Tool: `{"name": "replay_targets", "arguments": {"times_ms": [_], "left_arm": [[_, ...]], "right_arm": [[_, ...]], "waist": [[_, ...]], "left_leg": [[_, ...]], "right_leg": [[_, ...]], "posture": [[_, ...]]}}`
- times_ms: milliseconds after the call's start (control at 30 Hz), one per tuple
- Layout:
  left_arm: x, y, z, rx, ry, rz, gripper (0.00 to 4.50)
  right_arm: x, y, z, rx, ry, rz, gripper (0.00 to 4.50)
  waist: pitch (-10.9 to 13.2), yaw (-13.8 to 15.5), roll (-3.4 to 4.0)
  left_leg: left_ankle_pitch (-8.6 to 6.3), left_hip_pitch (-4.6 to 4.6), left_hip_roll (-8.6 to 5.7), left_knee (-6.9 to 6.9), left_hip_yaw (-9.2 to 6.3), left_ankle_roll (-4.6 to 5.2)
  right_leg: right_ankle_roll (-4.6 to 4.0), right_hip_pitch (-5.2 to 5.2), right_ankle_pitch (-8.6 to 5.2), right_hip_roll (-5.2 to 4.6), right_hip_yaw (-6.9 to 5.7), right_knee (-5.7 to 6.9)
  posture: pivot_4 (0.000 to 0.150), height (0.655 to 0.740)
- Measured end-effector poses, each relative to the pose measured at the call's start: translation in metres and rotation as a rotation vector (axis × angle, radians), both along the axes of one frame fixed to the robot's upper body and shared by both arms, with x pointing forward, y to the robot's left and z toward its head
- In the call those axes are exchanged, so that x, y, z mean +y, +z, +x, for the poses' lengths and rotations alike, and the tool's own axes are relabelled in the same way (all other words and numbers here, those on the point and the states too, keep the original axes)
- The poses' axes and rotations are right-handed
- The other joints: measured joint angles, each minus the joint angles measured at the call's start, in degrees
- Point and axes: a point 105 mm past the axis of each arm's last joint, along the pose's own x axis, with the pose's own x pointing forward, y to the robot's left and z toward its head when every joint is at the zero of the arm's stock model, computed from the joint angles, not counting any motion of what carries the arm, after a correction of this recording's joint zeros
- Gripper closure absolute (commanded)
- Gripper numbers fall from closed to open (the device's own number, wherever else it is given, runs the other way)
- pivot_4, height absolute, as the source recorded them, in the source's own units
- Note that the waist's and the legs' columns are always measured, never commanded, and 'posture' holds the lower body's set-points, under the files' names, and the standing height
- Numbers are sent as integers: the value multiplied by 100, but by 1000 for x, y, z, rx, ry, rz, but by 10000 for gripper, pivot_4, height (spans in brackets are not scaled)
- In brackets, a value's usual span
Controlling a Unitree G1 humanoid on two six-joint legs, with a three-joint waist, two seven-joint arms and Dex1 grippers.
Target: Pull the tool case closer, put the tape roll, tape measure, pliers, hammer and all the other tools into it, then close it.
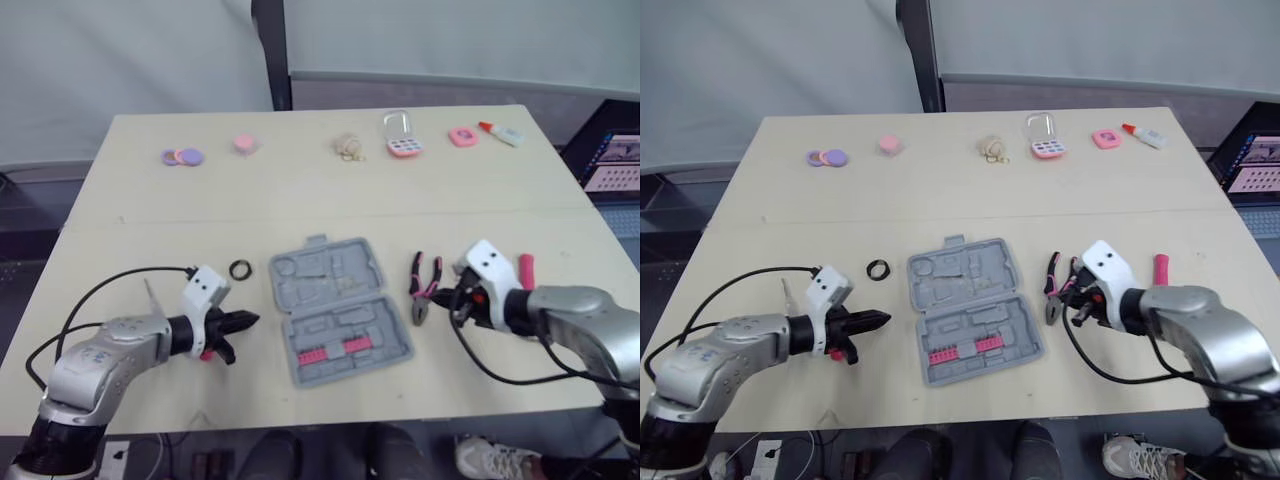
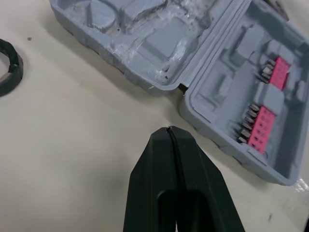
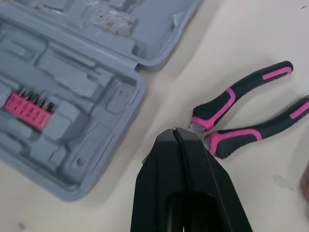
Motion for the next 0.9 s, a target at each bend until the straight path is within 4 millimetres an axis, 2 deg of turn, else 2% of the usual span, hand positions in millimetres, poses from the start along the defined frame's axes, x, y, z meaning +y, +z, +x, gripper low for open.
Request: {"name": "replay_targets", "arguments": {"times_ms": [167,333,567,900], "left_arm": [[-4,-12,8,35,-3,31,45000],[-10,-21,13,65,-29,45,45000],[-18,-32,20,54,-59,56,45000],[-29,-33,26,25,-92,46,45000]], "right_arm": [[8,-18,19,48,-21,-44,44540],[13,-25,33,55,-31,-61,44540],[18,-31,41,51,-31,-71,44540],[37,-37,49,51,2,-46,44540]], "waist": [[0,1,0],[0,-11,0],[0,-42,0],[0,-64,0]], "left_leg": [[0,-3,-1,4,0,-1],[0,-4,-1,4,0,-1],[0,-4,1,5,0,-2],[0,-4,0,6,-2,-2]], "right_leg": [[0,-3,0,0,-3,3],[0,-6,0,0,-7,9],[1,-8,0,0,-16,13],[2,-9,1,-1,-18,18]], "posture": [[1500,7400],[1500,7400],[1500,7400],[1500,7400]]}}
